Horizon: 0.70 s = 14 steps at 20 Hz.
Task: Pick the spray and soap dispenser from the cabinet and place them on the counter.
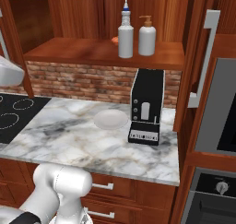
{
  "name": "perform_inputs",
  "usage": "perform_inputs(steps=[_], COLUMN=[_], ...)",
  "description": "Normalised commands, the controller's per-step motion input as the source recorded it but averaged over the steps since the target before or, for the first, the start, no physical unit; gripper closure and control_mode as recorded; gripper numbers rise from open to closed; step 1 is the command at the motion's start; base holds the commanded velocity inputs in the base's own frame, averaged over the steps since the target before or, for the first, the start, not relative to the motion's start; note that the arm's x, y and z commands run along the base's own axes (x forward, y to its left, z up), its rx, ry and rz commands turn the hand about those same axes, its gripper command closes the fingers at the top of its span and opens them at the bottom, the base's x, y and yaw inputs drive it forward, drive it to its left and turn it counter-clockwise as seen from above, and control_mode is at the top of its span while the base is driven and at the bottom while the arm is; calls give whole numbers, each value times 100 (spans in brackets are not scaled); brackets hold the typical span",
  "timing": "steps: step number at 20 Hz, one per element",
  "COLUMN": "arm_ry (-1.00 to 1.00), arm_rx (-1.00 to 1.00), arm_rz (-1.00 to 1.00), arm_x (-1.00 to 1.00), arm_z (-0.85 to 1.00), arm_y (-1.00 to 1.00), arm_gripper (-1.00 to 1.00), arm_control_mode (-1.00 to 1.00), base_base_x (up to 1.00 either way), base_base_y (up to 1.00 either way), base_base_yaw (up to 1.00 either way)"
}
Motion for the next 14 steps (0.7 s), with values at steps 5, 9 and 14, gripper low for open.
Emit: perform_inputs(steps=[5, 9, 14], arm_ry=[0, 0, 0], arm_rx=[19, 20, 20], arm_rz=[4, 5, 5], arm_x=[0, 0, 0], arm_z=[0, 0, -6], arm_y=[-10, -10, -13], arm_gripper=[-100, -100, -100], arm_control_mode=[-100, -100, -100], base_base_x=[0, 0, 0], base_base_y=[0, 0, 0], base_base_yaw=[0, 0, 0])
